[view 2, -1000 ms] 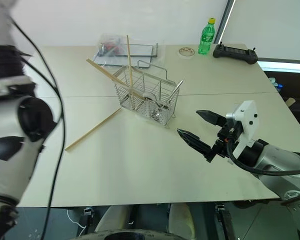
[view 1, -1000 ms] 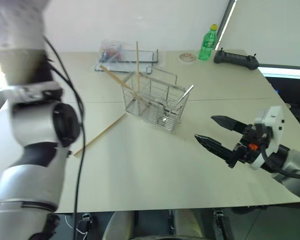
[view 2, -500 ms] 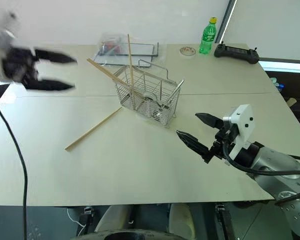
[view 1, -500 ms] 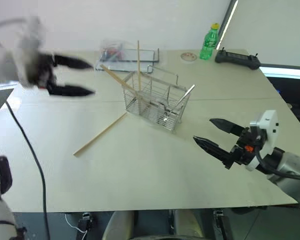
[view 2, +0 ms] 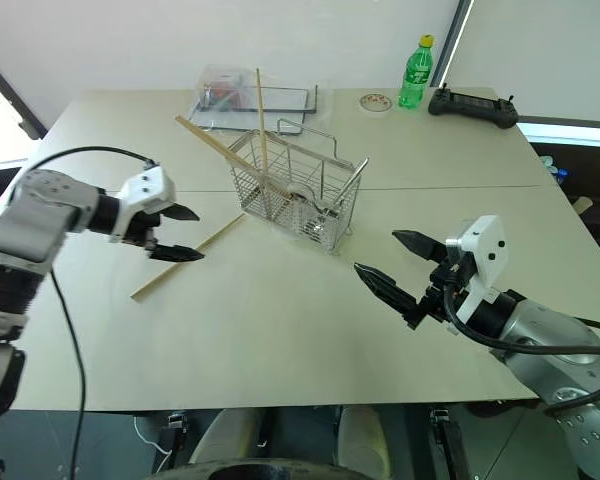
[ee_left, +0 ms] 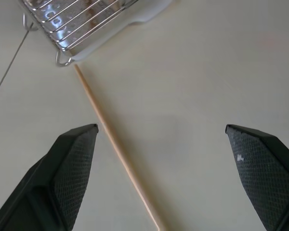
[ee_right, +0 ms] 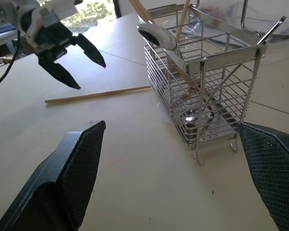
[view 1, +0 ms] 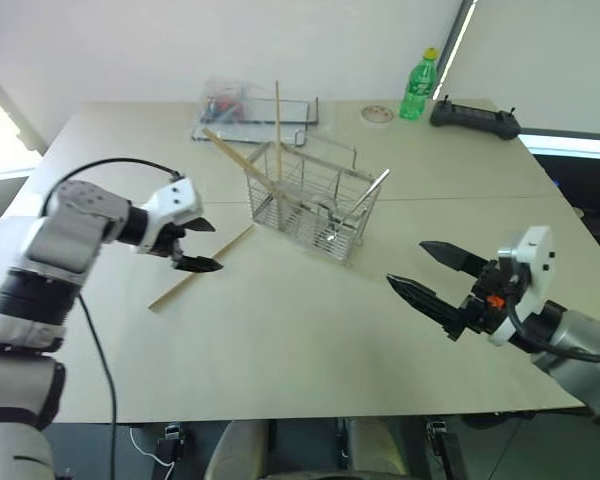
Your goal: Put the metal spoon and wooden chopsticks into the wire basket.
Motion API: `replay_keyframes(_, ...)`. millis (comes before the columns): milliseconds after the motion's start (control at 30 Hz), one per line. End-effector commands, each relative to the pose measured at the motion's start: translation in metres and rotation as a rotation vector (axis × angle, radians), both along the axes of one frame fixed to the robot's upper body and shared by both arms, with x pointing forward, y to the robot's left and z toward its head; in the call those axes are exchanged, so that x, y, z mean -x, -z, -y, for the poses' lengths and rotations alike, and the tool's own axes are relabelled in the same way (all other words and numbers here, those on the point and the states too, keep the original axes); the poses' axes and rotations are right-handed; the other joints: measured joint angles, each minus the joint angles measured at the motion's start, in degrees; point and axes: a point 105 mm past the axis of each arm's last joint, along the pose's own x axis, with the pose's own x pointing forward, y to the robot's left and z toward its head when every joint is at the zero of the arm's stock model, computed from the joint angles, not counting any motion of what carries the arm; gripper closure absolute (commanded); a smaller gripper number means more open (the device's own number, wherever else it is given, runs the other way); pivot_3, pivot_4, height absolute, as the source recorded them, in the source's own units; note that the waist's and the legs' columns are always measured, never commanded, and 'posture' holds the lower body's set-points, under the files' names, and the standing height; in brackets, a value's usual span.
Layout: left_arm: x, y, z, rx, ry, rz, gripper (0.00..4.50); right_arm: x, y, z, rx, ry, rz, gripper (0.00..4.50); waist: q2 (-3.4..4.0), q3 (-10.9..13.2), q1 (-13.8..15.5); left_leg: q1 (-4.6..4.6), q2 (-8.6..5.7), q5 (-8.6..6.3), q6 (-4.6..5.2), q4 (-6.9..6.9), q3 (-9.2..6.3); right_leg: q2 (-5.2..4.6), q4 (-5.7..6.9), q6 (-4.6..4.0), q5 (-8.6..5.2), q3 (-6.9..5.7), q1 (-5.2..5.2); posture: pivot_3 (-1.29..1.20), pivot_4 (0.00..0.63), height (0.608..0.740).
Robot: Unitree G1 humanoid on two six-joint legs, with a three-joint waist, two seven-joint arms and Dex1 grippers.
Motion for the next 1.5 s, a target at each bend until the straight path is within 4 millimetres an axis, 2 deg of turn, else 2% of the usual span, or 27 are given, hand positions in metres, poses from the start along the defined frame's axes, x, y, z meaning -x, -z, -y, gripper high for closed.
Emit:
replay_keyframes(33,-0.014,0.000,0.007,-0.033,-0.090,0.021,0.03,0.004,-0.011,-0.004,-0.012,-0.007,0.064,0.00,0.00,0.00,-0.12,0.03,0.01,0.00,0.00,-0.01,0.00,0.02,0.02,0.02,0.01,0.00,0.00,0.00,0.150,0.725)
replay_keyframes(167,-0.025,0.008,0.009,-0.082,-0.148,0.016,0.03,0.005,-0.010,-0.005,-0.015,-0.005,0.062,0.00,0.00,0.00,-0.13,0.06,0.07,0.00,0.00,-0.04,0.01,0.11,0.07,0.03,0.01,-0.01,-0.01,0.00,0.150,0.725)
replay_keyframes(300,-0.039,0.001,0.013,-0.055,-0.210,-0.002,0.03,0.004,-0.010,-0.004,-0.023,0.003,0.066,0.00,0.00,0.00,-0.04,0.05,0.06,0.00,0.00,-0.02,0.02,0.14,0.08,0.05,0.02,-0.04,0.00,0.00,0.150,0.725)
replay_keyframes(433,-0.050,0.003,0.014,-0.087,-0.238,0.022,0.03,0.004,-0.010,-0.004,-0.030,0.011,0.071,0.00,0.00,0.00,-0.03,0.05,0.05,0.00,0.00,-0.02,0.03,0.13,0.05,0.07,0.02,-0.04,0.02,0.00,0.150,0.725)
replay_keyframes(633,-0.051,0.022,0.027,-0.040,-0.268,-0.079,0.03,0.004,-0.011,-0.005,-0.035,0.018,0.077,0.00,0.00,0.00,-0.03,0.05,0.05,0.00,0.00,-0.02,0.02,0.12,0.07,0.08,0.03,-0.05,0.02,0.00,0.150,0.725)
replay_keyframes(767,-0.052,0.033,0.024,-0.048,-0.300,-0.114,0.03,0.004,-0.012,-0.005,-0.029,0.017,0.078,0.00,0.02,-0.02,0.06,0.09,0.04,0.00,0.00,0.00,0.02,0.12,0.07,0.08,0.02,-0.06,0.09,0.00,0.150,0.725)
replay_keyframes(867,-0.052,0.036,0.023,-0.050,-0.307,-0.124,0.90,0.006,-0.011,-0.005,-0.019,0.012,0.073,0.00,0.03,-0.03,0.01,0.20,0.04,0.00,0.00,0.00,0.01,0.11,0.05,0.08,0.01,-0.06,0.22,0.00,0.150,0.725)
replay_keyframes(1100,-0.052,0.036,0.024,-0.035,-0.314,-0.131,4.43,0.009,-0.010,-0.004,-0.004,-0.002,0.061,0.00,0.04,-0.03,0.01,0.20,0.02,0.00,0.00,-0.02,0.00,0.06,0.05,0.12,0.00,-0.06,0.21,0.00,0.150,0.725)
replay_keyframes(1333,-0.053,0.034,0.022,-0.014,-0.345,-0.127,4.43,0.010,-0.008,-0.006,0.010,-0.033,0.044,0.00,0.04,-0.03,0.01,0.20,0.02,0.00,0.00,-0.01,0.00,0.06,0.05,0.11,0.00,-0.06,0.22,0.00,0.150,0.725)
replay_keyframes(1500,-0.063,0.021,0.009,0.028,-0.432,-0.074,4.43,0.011,-0.008,-0.006,0.021,-0.053,0.035,0.00,0.03,-0.03,0.00,0.20,0.02,0.00,0.00,-0.01,0.00,0.06,0.05,0.12,0.00,-0.06,0.21,0.00,0.150,0.725)
